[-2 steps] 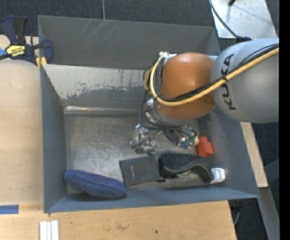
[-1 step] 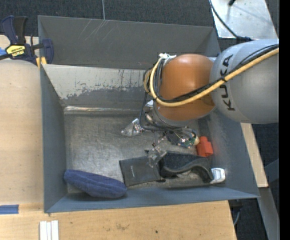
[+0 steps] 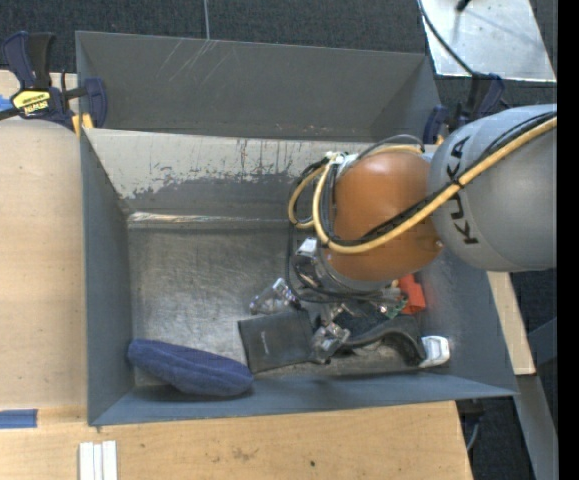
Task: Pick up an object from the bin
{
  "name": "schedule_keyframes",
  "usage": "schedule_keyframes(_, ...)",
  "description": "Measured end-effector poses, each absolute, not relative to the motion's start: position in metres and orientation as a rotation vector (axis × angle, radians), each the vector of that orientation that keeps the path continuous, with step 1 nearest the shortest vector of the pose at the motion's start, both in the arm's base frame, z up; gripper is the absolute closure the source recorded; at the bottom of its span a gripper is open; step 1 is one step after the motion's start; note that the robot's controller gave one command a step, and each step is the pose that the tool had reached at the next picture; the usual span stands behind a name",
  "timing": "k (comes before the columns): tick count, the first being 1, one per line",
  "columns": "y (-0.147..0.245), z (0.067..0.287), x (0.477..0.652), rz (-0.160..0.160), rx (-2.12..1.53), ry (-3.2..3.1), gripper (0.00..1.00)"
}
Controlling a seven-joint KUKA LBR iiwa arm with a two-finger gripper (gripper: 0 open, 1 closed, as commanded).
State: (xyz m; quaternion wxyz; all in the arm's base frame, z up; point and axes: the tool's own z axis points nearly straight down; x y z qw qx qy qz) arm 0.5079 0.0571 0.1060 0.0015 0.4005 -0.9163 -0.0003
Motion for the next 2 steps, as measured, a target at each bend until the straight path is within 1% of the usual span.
schedule_keyframes(1, 0.0594, 0.0726, 0.5248, -0.001, 0.951, -2.994, 0.00)
schedule_keyframes(2, 0.0614, 0.0769, 0.5305, 0.000, 0.954, -3.017, 1.00)
